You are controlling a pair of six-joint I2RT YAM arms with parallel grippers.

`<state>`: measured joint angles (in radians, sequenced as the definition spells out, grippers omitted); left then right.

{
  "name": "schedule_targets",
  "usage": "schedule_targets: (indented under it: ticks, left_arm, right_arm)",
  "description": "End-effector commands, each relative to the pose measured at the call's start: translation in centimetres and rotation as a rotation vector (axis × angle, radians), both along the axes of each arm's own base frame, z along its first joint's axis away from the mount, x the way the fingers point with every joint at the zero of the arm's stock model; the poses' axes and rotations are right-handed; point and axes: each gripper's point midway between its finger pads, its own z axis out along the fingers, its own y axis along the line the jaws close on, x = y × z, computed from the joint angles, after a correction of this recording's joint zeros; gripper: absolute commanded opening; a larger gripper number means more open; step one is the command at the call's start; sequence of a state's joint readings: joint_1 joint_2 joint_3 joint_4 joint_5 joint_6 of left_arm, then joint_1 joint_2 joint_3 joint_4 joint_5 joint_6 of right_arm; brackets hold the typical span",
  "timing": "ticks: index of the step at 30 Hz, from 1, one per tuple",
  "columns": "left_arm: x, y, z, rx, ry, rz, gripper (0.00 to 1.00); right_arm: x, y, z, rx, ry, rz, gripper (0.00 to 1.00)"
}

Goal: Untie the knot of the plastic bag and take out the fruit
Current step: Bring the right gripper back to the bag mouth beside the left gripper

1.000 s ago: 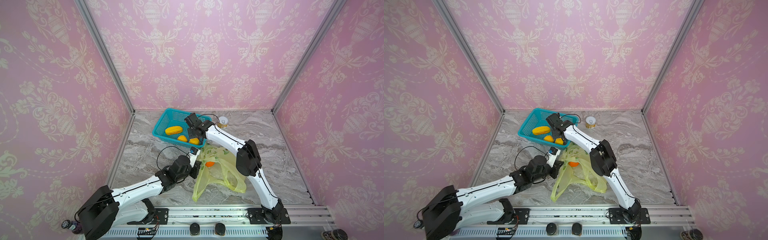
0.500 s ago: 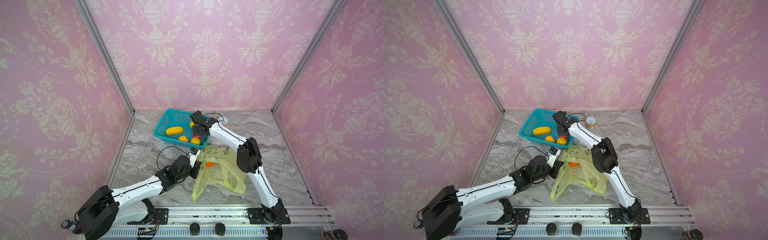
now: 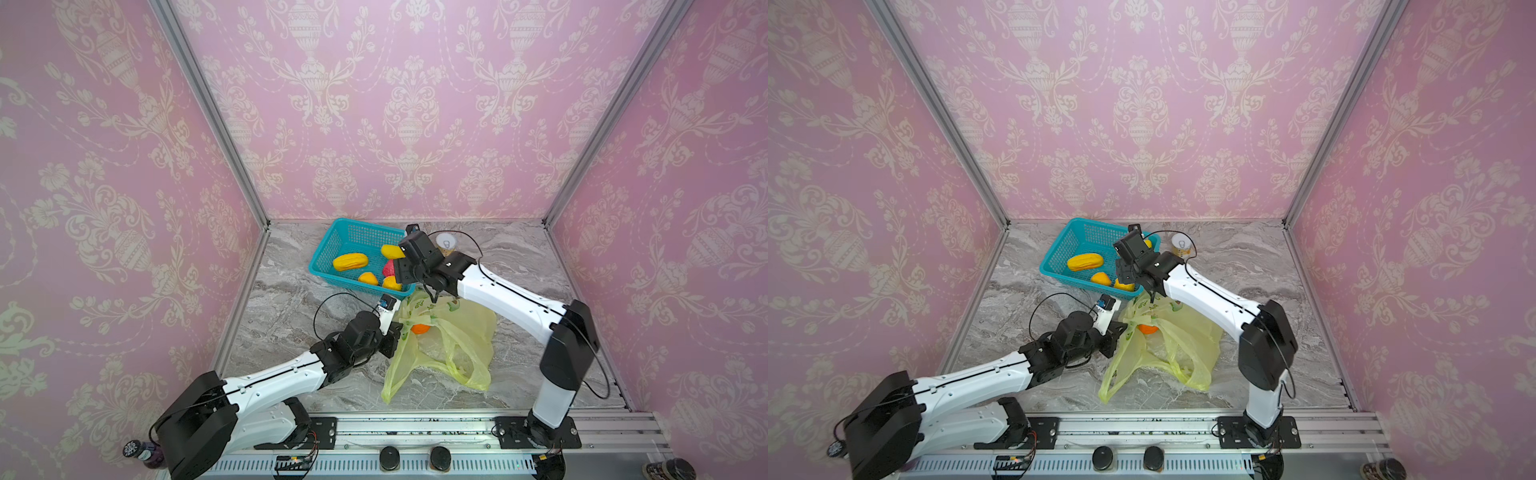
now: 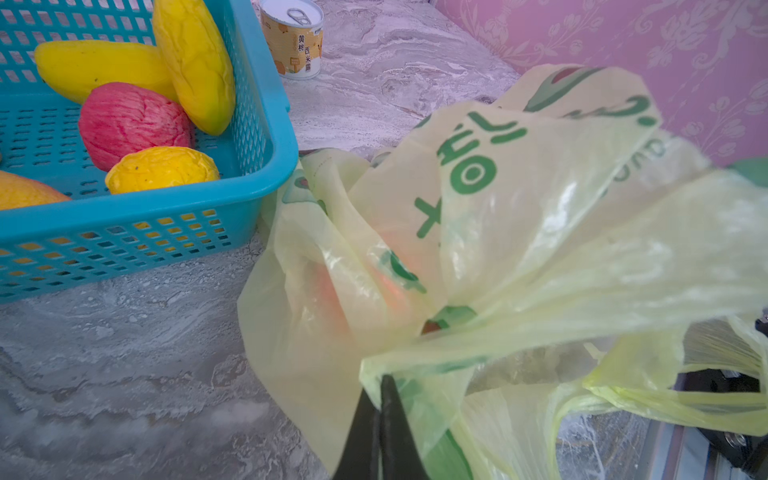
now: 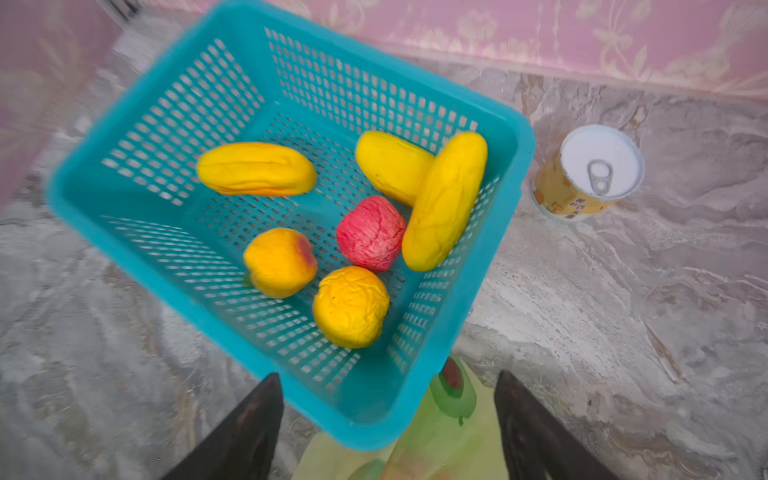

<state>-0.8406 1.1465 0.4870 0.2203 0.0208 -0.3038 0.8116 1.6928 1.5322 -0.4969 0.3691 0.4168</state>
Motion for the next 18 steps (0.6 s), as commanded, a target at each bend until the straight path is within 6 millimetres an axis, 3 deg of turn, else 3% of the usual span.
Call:
schedule_targets:
  ticks: [1,5,11,14,18]
  left_arm:
    - [-0.2,0.1,-0.1,0.004,-0.01,-0.017,0.0]
    - [-0.3,0.3,0.1,-0.002,-0.014,-0.008,0.0]
    - [-0.1,0.5,-0.1,0.002,-0.012,0.004,0.0]
    - [0.0,0.5,-0.1,0.004,-0.011,0.008,0.0]
    - [0.2,0.6,-0.2,0.014,-0.014,0.021,0.0]
  right_arm:
    - [-3.5,-0.2,2.3,0.022,-0.152,0.037,0.81]
    - [-9.0,-0.9,1.3,0.049,-0.218,0.141,0.73]
    - [-14.9,-0.5,-1.9,0.097,-0.236,0.328,0.58]
    - [-16.8,0.3,-4.2,0.06,-0.22,0.408,0.55]
    - [-18.0,1.0,-7.6,0.024,-0.178,0.447,0.5]
